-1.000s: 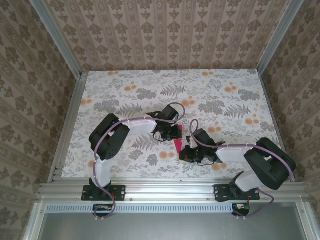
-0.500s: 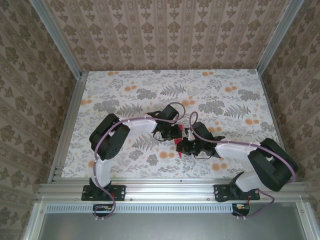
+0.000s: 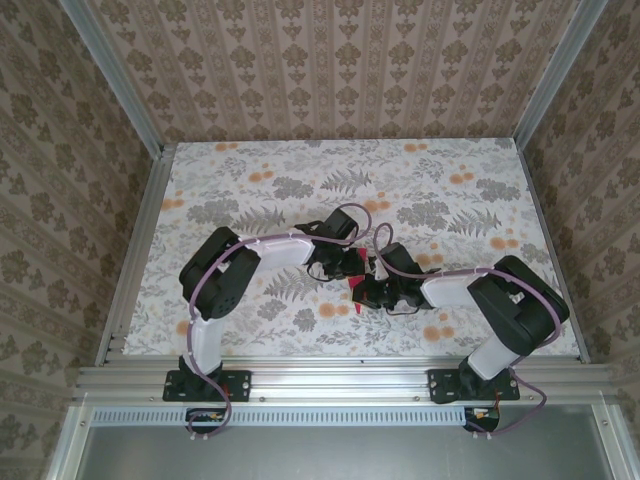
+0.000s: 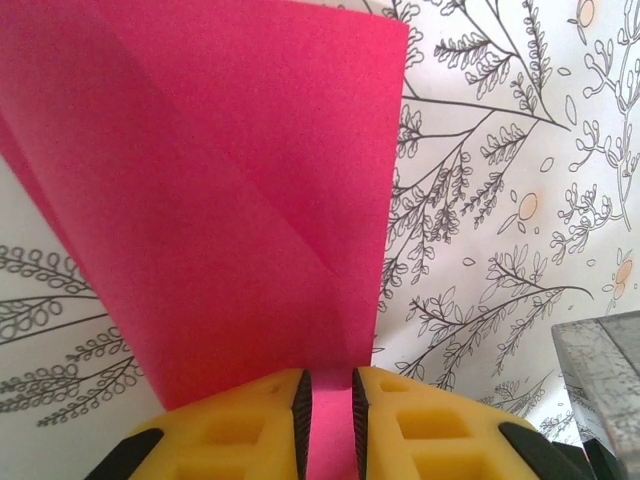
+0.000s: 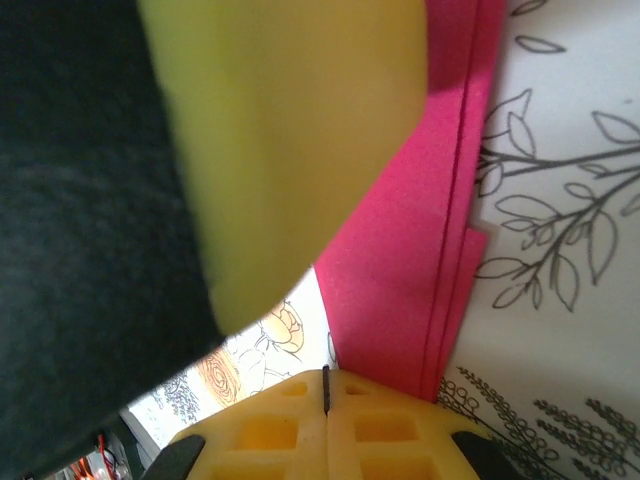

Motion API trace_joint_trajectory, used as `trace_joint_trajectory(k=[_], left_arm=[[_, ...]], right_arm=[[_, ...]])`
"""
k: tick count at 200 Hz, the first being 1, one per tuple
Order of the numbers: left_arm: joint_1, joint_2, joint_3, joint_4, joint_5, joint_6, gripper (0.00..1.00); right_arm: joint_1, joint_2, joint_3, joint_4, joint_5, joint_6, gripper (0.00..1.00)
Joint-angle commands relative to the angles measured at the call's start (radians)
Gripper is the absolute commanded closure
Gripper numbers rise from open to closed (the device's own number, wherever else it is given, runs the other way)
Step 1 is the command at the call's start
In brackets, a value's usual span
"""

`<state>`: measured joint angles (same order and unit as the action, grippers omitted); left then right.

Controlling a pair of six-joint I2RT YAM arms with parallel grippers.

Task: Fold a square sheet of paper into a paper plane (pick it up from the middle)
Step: Fold the wing for the fifth time at the center of the table.

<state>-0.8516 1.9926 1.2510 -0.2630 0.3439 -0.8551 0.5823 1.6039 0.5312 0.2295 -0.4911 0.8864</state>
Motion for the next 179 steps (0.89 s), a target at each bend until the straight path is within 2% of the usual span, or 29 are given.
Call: trace_joint_trajectory(k=[1, 69, 94, 119, 179], left_arm=[[-0.003, -0.032, 0.024, -0.052, -0.03, 0.041, 0.76], [0.023, -0.226, -0.023, -0.049, -0.089, 0.046, 0.53], [0.034, -0.29, -0.099, -0.016, -0.115, 0.03, 0.53], [0.036, -0.316, -0.171, 0.052, -0.094, 0.018, 0.58], [0.016, -0.255, -0.21, 0.197, -0.01, 0.015, 0.61]], right_arm=[[0.004, 0.071, -0.045, -0.141, 0.04, -0.062, 0.96], [0.002, 0.097, -0.06, -0.114, -0.032, -0.123, 0.97], [-0.005, 0.114, -0.052, -0.109, -0.058, -0.141, 0.97], [-0.015, 0.12, -0.051, -0.108, -0.082, -0.154, 0.97], [-0.035, 0.122, -0.051, -0.113, -0.089, -0.162, 0.97]])
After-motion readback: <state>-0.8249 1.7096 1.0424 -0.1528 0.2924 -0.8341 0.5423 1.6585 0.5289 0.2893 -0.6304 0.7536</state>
